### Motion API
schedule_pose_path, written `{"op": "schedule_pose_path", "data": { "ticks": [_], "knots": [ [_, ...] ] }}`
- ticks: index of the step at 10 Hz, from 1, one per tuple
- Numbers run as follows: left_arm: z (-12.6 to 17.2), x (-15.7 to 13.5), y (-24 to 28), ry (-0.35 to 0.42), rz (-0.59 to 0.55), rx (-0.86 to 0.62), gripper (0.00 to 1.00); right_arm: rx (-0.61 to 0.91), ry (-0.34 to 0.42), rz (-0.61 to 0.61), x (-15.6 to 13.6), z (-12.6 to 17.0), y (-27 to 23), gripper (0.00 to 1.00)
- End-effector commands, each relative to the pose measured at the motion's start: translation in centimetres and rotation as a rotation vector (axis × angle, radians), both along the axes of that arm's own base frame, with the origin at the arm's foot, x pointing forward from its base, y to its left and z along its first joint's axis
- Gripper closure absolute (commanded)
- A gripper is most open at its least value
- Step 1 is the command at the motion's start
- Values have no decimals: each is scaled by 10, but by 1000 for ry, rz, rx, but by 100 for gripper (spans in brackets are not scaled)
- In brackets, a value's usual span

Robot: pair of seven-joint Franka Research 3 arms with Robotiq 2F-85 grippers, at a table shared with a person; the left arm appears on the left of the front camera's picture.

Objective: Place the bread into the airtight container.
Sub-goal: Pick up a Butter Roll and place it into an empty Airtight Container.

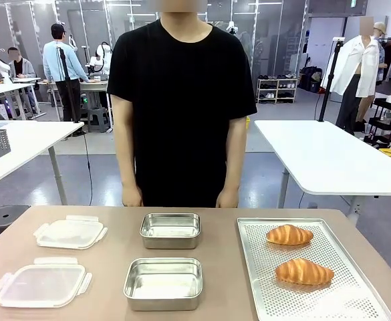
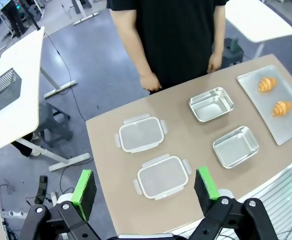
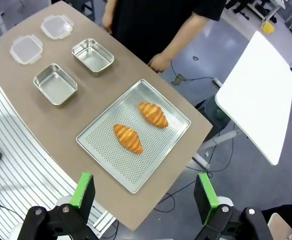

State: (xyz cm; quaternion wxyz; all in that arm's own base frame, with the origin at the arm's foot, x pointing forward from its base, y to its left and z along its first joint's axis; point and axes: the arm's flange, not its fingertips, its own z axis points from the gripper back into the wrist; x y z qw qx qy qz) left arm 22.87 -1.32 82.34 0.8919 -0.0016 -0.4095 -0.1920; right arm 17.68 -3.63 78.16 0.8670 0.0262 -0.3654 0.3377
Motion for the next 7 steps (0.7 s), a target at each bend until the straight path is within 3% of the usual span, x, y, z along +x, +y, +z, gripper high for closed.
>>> {"op": "schedule_pose_path", "data": {
  "ticks": [1, 3, 5, 7],
  "knots": [
    [1, 2, 0, 0, -4, 3, 0, 2, -4, 3, 0, 2, 0, 0],
    [1, 2, 0, 0, -4, 3, 0, 0, 0, 0, 0, 0, 0, 0],
    [1, 2, 0, 0, -4, 3, 0, -253, 49, 321, 22, -26, 29, 0],
    [1, 2, 0, 0, -4, 3, 0, -437, 140, 538, 75, -79, 52, 0]
  ]
}}
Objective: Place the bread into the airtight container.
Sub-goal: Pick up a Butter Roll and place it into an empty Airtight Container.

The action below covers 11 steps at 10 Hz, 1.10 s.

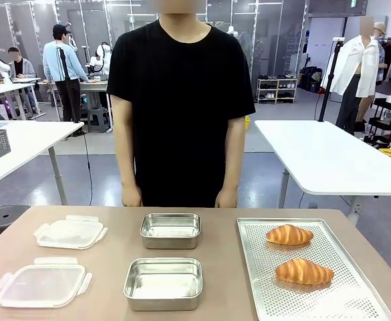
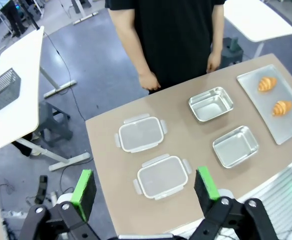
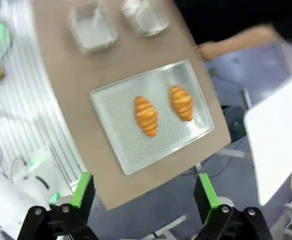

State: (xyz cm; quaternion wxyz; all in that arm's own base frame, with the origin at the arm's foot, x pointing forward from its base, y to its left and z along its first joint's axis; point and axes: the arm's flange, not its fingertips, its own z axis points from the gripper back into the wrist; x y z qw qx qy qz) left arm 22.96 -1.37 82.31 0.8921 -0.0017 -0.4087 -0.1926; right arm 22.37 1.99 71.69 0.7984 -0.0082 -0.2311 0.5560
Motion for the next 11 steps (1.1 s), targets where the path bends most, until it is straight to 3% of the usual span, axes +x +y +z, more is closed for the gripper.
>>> {"op": "schedule_pose_path", "data": {
  "ticks": [1, 4, 7, 9, 11],
  "knots": [
    [2, 1, 0, -2, -3, 3, 0, -140, 31, 183, 49, -39, 5, 0],
    [2, 1, 0, -2, -3, 3, 0, -190, 129, 270, 100, -128, 27, 0],
    [2, 1, 0, -2, -3, 3, 0, -162, 179, 250, 135, -206, 39, 0],
    [2, 1, 0, -2, -3, 3, 0, -168, 177, 221, 145, -258, 42, 0],
    [2, 1, 0, -2, -3, 3, 0, -174, 151, 216, 154, -291, 50, 0]
  ]
}}
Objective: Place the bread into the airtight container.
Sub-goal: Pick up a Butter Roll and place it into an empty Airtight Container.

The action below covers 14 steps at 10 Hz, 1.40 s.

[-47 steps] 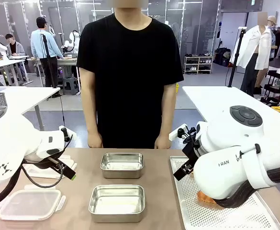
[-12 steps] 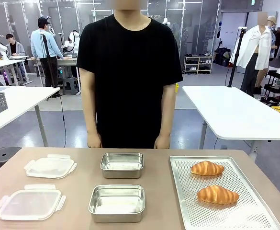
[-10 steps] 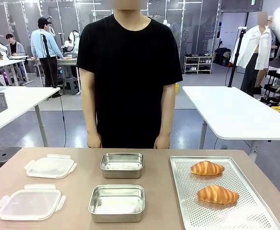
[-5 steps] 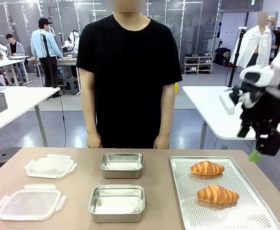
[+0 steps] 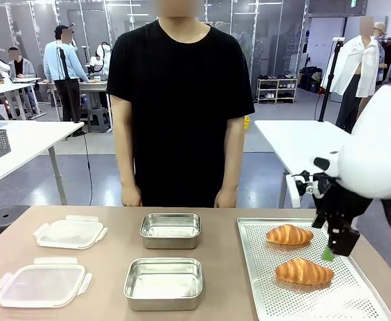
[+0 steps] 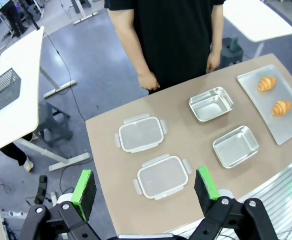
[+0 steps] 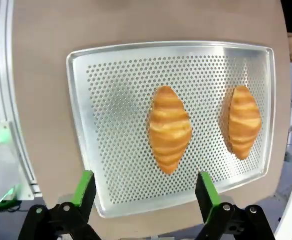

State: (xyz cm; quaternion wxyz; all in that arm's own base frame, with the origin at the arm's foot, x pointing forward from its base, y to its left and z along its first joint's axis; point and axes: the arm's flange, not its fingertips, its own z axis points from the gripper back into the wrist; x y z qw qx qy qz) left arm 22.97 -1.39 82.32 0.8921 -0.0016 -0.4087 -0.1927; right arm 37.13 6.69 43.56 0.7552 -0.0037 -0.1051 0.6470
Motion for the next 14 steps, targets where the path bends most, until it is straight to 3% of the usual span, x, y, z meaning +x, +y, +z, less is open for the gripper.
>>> {"op": "schedule_pose_path", "data": {
  "ticks": [1, 8, 14],
  "knots": [
    [2, 1, 0, -2, -2, 3, 0, 30, -26, 12, 10, -23, 5, 0],
    [2, 1, 0, -2, -2, 3, 0, 21, 75, -2, 38, -90, 2, 0],
    [2, 1, 0, -2, -2, 3, 0, -14, 46, -38, 70, -119, -9, 0]
  ]
}}
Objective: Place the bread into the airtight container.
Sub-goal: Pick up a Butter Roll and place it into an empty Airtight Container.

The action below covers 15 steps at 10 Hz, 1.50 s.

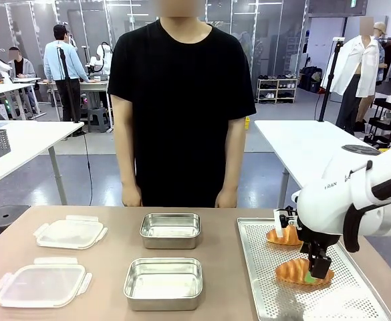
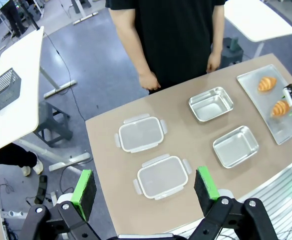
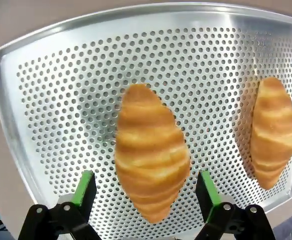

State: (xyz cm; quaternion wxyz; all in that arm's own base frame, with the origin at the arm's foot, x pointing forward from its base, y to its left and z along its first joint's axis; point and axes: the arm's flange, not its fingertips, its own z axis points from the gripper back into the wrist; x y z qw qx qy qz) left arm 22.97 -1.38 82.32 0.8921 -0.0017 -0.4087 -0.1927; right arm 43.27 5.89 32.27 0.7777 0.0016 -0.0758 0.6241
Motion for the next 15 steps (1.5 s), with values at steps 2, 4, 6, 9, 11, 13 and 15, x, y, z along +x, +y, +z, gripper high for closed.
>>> {"op": "schedule_pose_path", "data": {
  "ticks": [2, 4, 6, 9, 11, 13, 15],
  "knots": [
    [2, 1, 0, -2, -2, 3, 0, -7, 9, 18, 16, -15, -2, 0],
    [2, 1, 0, -2, -2, 3, 0, -12, 31, 7, 19, -22, -4, 0],
    [2, 1, 0, -2, -2, 3, 0, -9, 34, -2, 21, -30, -2, 0],
    [2, 1, 0, -2, -2, 3, 0, 0, 55, -7, 22, -36, 0, 11],
    [2, 1, 0, -2, -2, 3, 0, -15, 65, 3, 21, -37, 1, 31],
    [2, 1, 0, -2, -2, 3, 0, -21, 82, 11, 19, -31, 1, 31],
    [2, 1, 0, -2, -2, 3, 0, 13, 101, 25, 16, -10, 2, 31]
  ]
}}
